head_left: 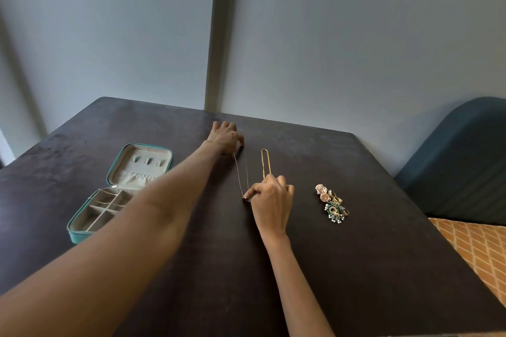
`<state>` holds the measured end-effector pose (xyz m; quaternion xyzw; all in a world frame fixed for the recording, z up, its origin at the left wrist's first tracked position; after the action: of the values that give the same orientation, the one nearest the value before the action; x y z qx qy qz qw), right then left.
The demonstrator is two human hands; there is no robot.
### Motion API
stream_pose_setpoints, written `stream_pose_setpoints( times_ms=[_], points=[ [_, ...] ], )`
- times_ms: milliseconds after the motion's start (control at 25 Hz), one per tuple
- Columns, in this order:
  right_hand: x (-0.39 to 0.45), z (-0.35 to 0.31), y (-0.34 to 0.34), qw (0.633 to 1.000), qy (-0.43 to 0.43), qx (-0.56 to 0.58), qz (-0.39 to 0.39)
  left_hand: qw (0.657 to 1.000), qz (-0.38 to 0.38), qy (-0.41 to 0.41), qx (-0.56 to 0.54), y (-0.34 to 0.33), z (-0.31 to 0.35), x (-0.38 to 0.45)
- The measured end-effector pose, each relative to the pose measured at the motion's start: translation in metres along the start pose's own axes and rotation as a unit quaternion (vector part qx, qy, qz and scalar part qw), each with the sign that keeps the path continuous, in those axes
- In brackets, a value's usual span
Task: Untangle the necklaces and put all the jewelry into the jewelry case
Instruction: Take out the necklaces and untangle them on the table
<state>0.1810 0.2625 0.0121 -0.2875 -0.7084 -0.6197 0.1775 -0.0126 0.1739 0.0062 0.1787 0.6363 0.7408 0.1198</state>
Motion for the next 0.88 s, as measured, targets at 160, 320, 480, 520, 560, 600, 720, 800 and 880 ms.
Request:
stream_pose_setpoints(
  times_ms=[160,320,480,520,560,600,720,800,880],
  points=[
    [-0.002,-0.004,0.004,1.000,0.019,-0.013,0.011,0.999,-0.004,0.030,-0.030,0.000,-0.004,0.000],
    [-0.003,-0.004,0.004,1.000,0.021,-0.009,0.012,0.992,0.000,0.053,-0.116,0.001,-0.010,-0.002],
    [-0.004,-0.006,0.005,1.000,0.028,-0.007,0.001,0.991,0.011,0.059,-0.120,0.009,-0.018,-0.009],
    [-0.006,-0.007,0.006,0.999,0.034,-0.007,0.000,0.994,-0.005,0.051,-0.097,0.005,-0.014,-0.012],
    [-0.008,-0.008,0.009,0.999,0.039,-0.009,0.001,0.995,-0.016,0.045,-0.083,0.001,-0.011,-0.014],
    [-0.011,-0.009,0.011,0.999,0.045,-0.010,0.002,0.996,-0.020,0.048,-0.079,-0.003,-0.009,-0.017],
    [-0.017,-0.011,0.016,0.998,0.056,-0.013,0.004,0.993,-0.020,0.078,-0.084,-0.009,-0.010,-0.020],
    [-0.019,-0.011,0.018,0.998,0.062,-0.009,0.006,0.993,-0.024,0.092,-0.064,-0.011,-0.010,-0.020],
    [-0.021,-0.011,0.019,0.998,0.067,0.003,0.002,0.993,-0.027,0.104,-0.055,-0.011,-0.011,-0.018]
  ],
)
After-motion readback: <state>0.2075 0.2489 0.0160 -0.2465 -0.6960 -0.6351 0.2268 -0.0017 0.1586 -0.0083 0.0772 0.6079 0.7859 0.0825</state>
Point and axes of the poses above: each hand's wrist, its own x-axis towards the middle knuckle, its own y-axis out of the back of the hand, z = x × y, the point moved 10 cm from there along x, towards the middle knuckle, and after that the axes turned 12 degrees about -x, right-handed, at the moved point
